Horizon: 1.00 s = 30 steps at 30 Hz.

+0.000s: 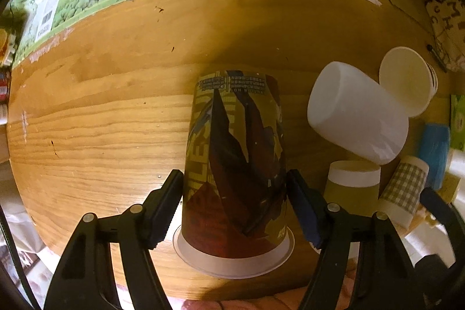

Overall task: Flip cup upright
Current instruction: 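Lower the left tool around the cup body and close its fingers, then lift the held cup off the desk with the left tool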

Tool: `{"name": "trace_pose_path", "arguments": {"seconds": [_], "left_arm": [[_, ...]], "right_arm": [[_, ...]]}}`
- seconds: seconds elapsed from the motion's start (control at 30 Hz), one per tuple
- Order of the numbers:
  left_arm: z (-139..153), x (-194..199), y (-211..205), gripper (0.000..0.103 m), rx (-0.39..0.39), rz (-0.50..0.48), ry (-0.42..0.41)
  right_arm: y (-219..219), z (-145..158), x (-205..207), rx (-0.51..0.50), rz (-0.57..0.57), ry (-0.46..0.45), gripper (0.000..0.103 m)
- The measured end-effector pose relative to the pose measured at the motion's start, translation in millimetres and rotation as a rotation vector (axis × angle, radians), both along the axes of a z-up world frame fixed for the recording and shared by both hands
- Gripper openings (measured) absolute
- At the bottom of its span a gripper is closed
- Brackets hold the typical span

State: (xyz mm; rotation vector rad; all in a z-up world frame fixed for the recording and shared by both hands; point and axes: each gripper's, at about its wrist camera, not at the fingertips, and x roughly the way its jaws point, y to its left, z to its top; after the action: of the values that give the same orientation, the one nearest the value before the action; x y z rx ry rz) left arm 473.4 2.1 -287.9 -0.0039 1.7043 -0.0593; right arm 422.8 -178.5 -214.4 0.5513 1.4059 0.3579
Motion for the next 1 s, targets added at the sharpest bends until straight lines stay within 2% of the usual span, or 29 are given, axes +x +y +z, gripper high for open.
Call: {"name": "trace_pose_path", "arguments": {"seconds": [0.43,0.93,0.97,1.0], "left_arm": [[12.0,-19.6,-19.6,0.075,0.071,-0.113,-0.084],[55.4,-80.2,-30.9,0.075,0.144,-0.32,-0.233],[59.8,-85.0,-31.5,0.075,0.078,-0.437,-0.075],[65.9,-89.4,-27.9,0.075,0.073,-0.456,-0.098]], "right_arm": [[-4.3,11.1,-9.7,0.025,0.033,-0.033,0.103],[2.4,45.0,-64.8,-0.013,0.034,-0.131,0.103],[2.2,45.9,-67.9,-0.015,0.034,-0.134,0.103],[4.1,47.2,-73.7,-0.019,0.034,-0.14,0.103]]}}
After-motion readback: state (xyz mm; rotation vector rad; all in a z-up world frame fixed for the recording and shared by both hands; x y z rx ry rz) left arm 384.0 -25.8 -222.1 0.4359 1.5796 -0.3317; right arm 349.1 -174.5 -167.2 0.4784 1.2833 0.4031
